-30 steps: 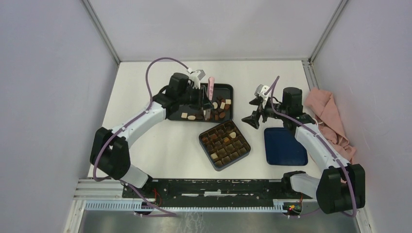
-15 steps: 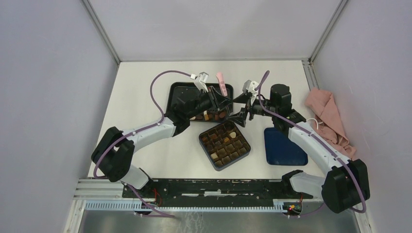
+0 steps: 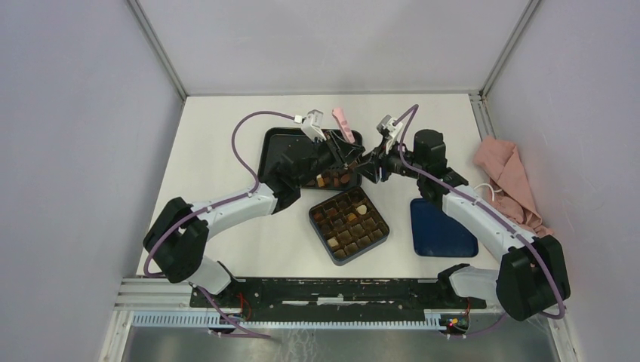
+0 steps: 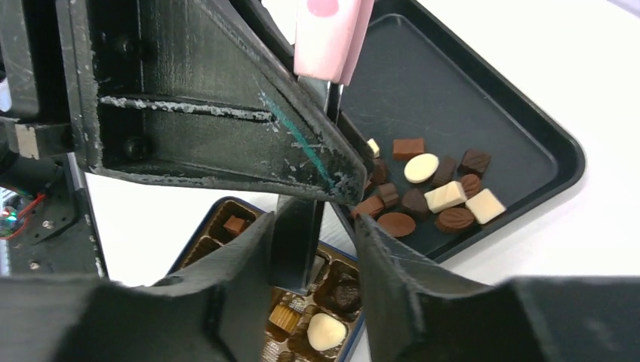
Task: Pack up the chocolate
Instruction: Adjust the clamp.
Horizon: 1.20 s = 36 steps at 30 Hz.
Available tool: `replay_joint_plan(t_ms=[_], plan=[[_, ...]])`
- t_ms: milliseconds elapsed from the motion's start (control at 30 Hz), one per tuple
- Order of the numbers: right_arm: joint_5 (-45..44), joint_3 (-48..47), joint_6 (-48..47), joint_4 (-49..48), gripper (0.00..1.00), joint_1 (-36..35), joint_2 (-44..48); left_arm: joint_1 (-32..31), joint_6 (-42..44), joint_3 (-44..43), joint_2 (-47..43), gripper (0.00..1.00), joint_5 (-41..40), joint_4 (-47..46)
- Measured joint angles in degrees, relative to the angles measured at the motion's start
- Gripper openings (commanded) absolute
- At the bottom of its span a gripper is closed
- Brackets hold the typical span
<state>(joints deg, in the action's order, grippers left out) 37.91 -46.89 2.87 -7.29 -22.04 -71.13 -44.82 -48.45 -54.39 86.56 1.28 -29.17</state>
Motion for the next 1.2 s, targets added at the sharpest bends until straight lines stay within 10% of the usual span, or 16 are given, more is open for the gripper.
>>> replay_joint_plan(t_ms=[300,733,933,1200], plan=[[-1.14,-0.02,3.67,-1.75,0.02,-0.22,-0.35,-0.68,-0.33,-1.22,0.2,0.48,-2.1,0.22],[7.74,4.13,15.34,-12.57,0.0,4.76,0.26,-1.22,1.42,2.51,-3.63,0.99,-2.05,-3.48],[13.57,6.47,20.63,-18.36,0.0,6.47,1.07,-0.7,10.14,9.86,-17.66,1.0,-2.01,-4.02],[25.73,7.5,32.65,-32.92,0.0,5.9,0.98,19.19,2.54,19.54,-19.63,1.0,27.1,-27.39]])
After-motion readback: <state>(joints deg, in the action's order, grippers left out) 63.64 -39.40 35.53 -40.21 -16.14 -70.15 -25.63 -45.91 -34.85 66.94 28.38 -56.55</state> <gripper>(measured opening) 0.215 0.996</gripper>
